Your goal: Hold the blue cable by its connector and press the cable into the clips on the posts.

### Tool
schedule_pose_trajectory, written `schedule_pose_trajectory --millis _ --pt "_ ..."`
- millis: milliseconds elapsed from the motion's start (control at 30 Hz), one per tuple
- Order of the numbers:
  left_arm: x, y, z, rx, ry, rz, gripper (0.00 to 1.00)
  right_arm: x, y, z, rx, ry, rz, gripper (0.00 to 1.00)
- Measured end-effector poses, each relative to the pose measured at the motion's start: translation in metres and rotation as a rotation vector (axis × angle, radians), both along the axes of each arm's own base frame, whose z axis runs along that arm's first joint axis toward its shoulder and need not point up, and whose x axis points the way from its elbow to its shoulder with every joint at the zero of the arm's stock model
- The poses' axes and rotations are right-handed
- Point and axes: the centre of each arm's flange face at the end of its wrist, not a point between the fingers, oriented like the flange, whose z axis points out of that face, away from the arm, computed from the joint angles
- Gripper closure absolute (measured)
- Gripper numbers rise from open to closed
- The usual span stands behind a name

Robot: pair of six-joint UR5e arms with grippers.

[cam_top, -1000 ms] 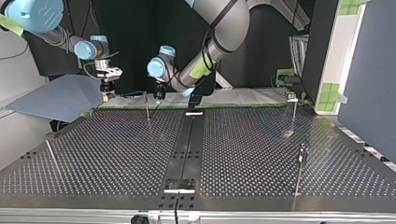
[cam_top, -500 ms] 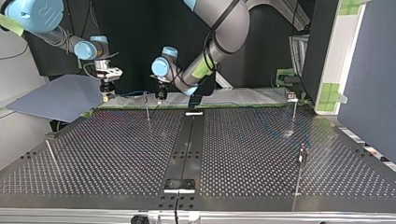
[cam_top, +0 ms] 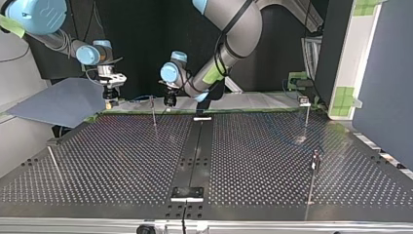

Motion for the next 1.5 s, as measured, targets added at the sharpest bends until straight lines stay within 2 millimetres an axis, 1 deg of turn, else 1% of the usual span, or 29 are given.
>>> schedule_pose_trajectory --millis 567,700,800,900,1067,1133,1367,1500 --pt "0.009 -0.006 0.011 -0.004 -0.027 -0.027 1.0 0.002 -0.015 0.01 -0.033 -0.001 0.004 1.0" --pt "0.009 -0.008 0.01 -0.004 -0.025 -0.044 1.0 0.004 -0.019 0.003 -0.029 0.003 0.006 1.0" --pt "0.008 -0.008 0.005 0.0 -0.02 -0.051 1.0 0.004 -0.022 -0.008 -0.008 0.007 0.005 1.0" --pt "0.008 -0.007 -0.005 0.007 -0.01 -0.054 1.0 0.004 -0.022 -0.017 0.008 0.01 0.006 1.0" --pt "0.011 -0.006 -0.019 0.025 0.012 -0.053 1.0 0.004 -0.024 -0.02 0.011 0.01 0.005 1.0" --pt "0.014 -0.007 -0.019 0.026 0.014 -0.051 1.0 0.003 -0.026 -0.019 0.009 0.008 0.004 1.0" --pt "0.027 -0.012 -0.002 0.01 -0.005 -0.05 1.0 0.0 -0.034 -0.015 -0.007 0.006 0.0 1.0" --pt "0.032 -0.012 0.002 0.006 -0.01 -0.054 1.0 0.0 -0.04 -0.011 -0.019 0.003 -0.003 1.0"
